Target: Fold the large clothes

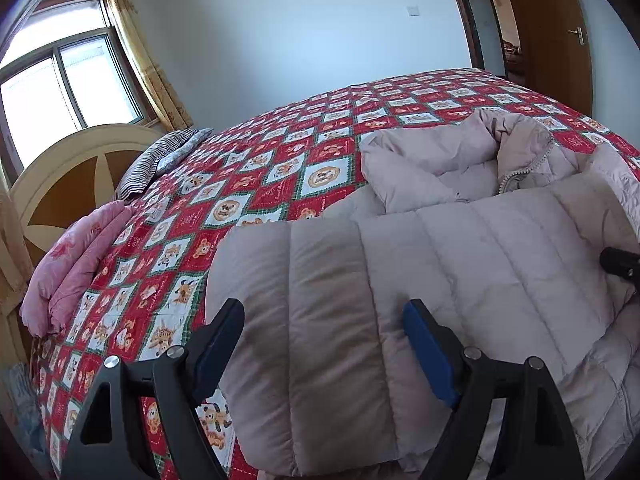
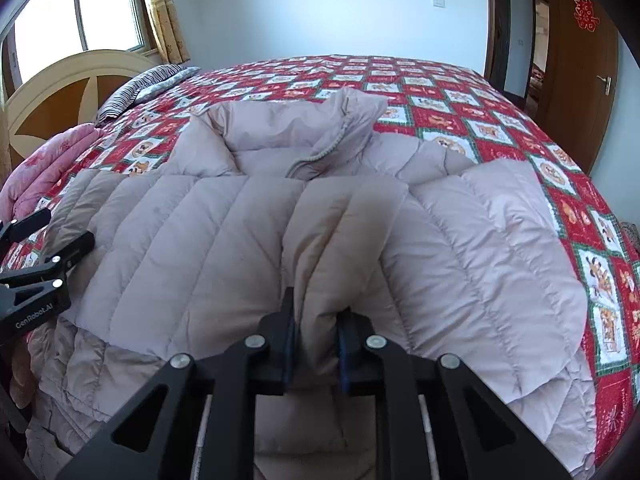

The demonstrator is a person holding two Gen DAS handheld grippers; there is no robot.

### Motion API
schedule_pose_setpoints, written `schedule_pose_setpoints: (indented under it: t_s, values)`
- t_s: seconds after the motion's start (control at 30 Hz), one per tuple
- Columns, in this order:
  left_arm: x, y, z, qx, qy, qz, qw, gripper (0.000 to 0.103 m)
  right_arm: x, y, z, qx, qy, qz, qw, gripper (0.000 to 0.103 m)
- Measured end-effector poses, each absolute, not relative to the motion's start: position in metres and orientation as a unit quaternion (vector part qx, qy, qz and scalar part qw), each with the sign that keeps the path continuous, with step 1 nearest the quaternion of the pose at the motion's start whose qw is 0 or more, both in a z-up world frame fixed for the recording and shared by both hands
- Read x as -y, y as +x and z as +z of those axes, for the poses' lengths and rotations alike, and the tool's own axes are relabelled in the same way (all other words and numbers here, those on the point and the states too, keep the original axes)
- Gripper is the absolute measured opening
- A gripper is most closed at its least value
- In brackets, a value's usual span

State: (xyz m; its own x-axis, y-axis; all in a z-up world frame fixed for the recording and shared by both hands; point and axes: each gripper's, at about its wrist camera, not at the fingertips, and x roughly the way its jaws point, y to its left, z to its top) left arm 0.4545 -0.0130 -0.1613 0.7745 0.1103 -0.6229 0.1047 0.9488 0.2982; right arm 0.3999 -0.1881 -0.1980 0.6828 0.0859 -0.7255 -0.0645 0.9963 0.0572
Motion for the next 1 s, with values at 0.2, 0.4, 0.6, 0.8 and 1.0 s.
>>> schedule_pose_setpoints:
  t_s: [0.2,0.4,0.6,0.8,1.0]
  values:
    - [0.021,0.450,-0.159,-0.336,0.159,-0.008,0.928,0.082,0.216,0.385,-0.178,-0.361,0.016,-0.003,0.932,0.016]
    - [0.031,0.454,-0.172,-0.350,0.164,-0.013,0.922,0.082,0.242,0.389,-0.192,-0.387,0.019,-0.045,0.921,0.016]
    - [0.022,0.452,-0.169,-0.347,0.157,-0.006,0.925,0.082,0.254,0.383,-0.195,-0.395,0.029,-0.060,0.916,0.048]
    - [-0.001,0.467,-0.145,-0.339,0.109,0.012,0.934,0.083,0.249,0.367,-0.152,-0.324,0.048,-0.061,0.943,0.053]
    - [0.017,0.483,-0.195,-0.373,0.158,0.033,0.914,0.087,0.213,0.409,-0.195,-0.394,0.007,-0.014,0.919,0.052]
